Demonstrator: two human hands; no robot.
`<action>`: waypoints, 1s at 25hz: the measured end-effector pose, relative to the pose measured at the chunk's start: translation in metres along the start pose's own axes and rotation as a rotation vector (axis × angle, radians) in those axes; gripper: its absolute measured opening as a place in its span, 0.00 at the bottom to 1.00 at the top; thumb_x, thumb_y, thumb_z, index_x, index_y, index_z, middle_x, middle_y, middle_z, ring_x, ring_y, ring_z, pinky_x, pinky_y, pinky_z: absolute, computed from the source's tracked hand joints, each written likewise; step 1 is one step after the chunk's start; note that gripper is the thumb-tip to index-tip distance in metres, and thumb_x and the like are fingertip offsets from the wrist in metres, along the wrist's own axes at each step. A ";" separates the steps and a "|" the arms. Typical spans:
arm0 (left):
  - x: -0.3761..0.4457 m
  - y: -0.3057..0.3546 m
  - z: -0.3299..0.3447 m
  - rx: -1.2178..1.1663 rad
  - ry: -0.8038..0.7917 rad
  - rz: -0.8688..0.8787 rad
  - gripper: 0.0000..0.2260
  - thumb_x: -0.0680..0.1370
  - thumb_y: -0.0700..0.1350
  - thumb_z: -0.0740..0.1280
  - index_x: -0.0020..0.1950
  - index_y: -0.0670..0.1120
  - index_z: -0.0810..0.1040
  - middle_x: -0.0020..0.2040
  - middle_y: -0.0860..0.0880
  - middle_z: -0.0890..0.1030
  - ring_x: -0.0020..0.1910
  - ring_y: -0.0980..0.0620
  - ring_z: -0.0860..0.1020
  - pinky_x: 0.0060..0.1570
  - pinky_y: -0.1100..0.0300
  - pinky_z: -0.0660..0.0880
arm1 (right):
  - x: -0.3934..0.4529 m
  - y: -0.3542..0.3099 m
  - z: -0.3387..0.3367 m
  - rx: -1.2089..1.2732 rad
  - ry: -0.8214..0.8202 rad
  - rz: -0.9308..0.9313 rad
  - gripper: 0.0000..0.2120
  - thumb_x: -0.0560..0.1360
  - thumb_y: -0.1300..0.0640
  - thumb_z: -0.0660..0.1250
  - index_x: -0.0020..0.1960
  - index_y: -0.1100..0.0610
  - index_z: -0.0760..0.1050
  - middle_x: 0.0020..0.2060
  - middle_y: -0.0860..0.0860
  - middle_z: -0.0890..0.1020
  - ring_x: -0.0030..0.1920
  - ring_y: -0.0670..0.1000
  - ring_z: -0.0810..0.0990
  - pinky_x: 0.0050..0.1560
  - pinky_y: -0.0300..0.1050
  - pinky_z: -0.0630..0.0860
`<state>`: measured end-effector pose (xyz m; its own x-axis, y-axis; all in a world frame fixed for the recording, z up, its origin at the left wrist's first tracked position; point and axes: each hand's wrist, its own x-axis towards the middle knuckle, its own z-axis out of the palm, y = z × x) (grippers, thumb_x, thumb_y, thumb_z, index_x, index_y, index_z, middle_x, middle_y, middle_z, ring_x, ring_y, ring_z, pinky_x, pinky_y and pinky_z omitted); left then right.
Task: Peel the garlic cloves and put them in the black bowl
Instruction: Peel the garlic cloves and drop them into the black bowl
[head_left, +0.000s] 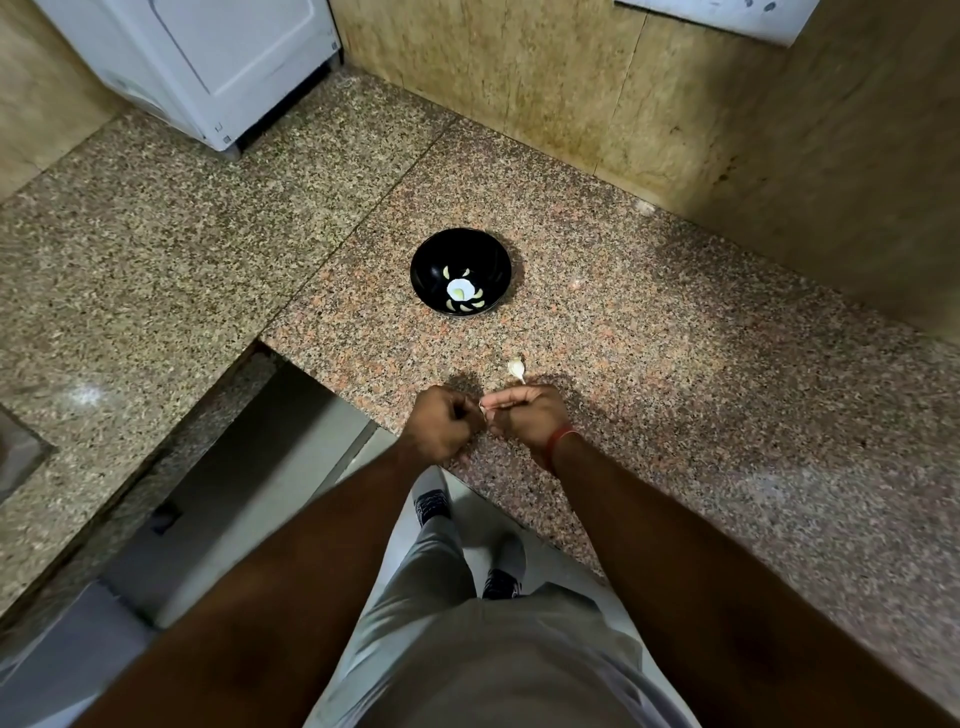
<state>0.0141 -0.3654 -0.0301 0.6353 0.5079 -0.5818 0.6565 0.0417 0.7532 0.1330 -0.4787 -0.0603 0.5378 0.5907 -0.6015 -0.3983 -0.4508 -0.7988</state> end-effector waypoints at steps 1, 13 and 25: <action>0.000 0.000 0.001 -0.013 0.005 -0.005 0.04 0.81 0.35 0.69 0.47 0.36 0.81 0.35 0.42 0.81 0.21 0.50 0.78 0.21 0.60 0.75 | 0.001 0.000 0.000 0.011 0.003 0.015 0.10 0.72 0.73 0.73 0.49 0.61 0.85 0.44 0.57 0.88 0.43 0.55 0.85 0.46 0.51 0.85; 0.010 -0.012 -0.001 0.167 0.274 0.052 0.07 0.78 0.35 0.69 0.43 0.44 0.83 0.36 0.50 0.82 0.30 0.57 0.78 0.29 0.71 0.72 | 0.001 -0.003 -0.001 0.069 -0.037 0.109 0.12 0.72 0.75 0.71 0.54 0.67 0.83 0.49 0.61 0.86 0.42 0.54 0.84 0.43 0.48 0.84; 0.011 -0.013 0.011 -0.059 0.173 0.033 0.03 0.75 0.33 0.75 0.45 0.40 0.85 0.36 0.42 0.85 0.26 0.50 0.79 0.29 0.54 0.80 | 0.003 -0.005 -0.002 0.026 0.014 0.063 0.10 0.71 0.75 0.72 0.49 0.66 0.81 0.43 0.60 0.86 0.40 0.56 0.85 0.42 0.52 0.85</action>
<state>0.0172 -0.3700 -0.0495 0.5734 0.6498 -0.4990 0.6085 0.0701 0.7905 0.1385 -0.4761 -0.0578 0.5211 0.5526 -0.6504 -0.4506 -0.4690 -0.7596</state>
